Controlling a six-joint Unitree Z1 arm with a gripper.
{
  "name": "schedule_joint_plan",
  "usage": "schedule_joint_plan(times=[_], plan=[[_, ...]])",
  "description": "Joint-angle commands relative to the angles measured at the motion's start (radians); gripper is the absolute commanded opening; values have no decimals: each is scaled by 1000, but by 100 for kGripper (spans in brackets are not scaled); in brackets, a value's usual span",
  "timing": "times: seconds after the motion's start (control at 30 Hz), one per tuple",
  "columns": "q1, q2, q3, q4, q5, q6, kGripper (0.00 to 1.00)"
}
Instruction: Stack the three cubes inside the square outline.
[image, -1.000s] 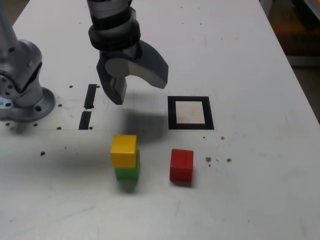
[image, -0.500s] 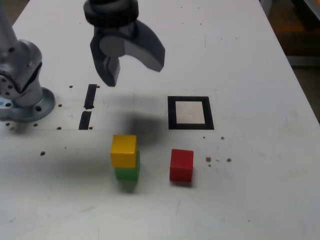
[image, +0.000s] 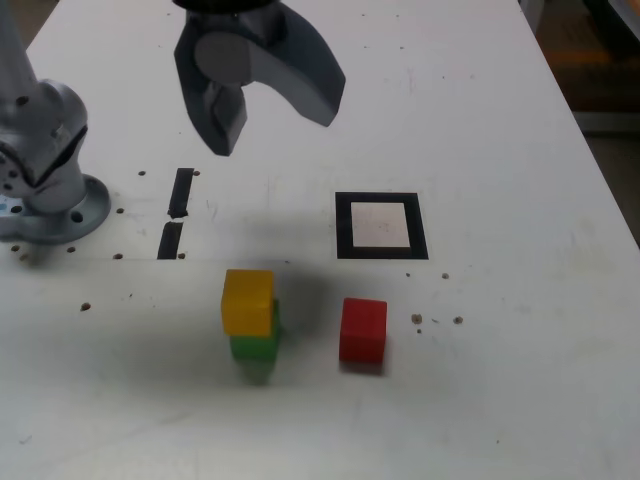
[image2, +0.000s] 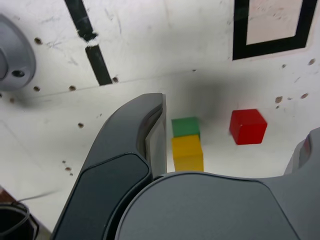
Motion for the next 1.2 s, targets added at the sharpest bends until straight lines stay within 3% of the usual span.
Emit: schedule_joint_plan(times=[0.0,0.37,0.6,0.73,1.0,1.17], plan=[[-15,12,-9,19,-9,-12,93],[-79,63,3,74,-103,-72,93],[-110,102,-14,53,-135,-102,93],[-115,122,-58,43,-123,-111,93],[-118,170,-192,79,-48,-118,92],[-122,216,-251,84,-37,-118,92]])
